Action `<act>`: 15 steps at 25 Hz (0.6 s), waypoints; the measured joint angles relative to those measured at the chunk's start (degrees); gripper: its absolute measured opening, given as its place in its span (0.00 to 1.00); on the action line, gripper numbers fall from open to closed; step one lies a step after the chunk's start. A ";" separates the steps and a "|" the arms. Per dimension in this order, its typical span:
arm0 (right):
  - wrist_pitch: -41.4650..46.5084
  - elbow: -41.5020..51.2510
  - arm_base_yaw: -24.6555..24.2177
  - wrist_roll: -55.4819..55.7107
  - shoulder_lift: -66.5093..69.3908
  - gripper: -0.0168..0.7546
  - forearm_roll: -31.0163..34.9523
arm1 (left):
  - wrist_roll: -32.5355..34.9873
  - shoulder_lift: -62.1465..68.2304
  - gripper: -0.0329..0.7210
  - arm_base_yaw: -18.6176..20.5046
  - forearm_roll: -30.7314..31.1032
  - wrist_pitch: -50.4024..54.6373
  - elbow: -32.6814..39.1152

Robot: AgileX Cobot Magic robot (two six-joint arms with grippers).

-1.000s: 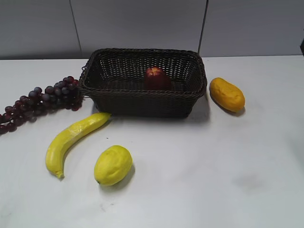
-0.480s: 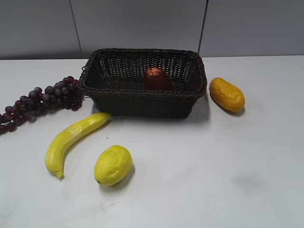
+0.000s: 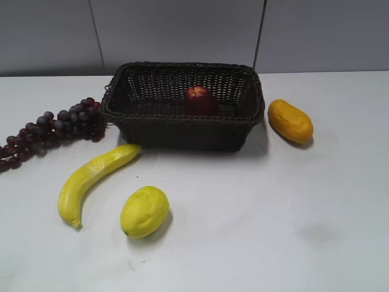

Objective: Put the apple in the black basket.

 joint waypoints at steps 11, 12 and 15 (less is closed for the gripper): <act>-2.99 7.32 0.00 0.00 -12.35 0.78 0.00 | 0.00 0.00 0.31 0.00 0.00 0.00 0.00; -3.06 7.36 0.00 0.00 -13.44 0.78 0.00 | 0.00 0.00 0.31 0.00 0.00 0.00 0.00; -3.24 7.38 0.00 0.00 -16.73 0.78 0.00 | 0.00 0.00 0.31 0.00 0.00 0.00 0.00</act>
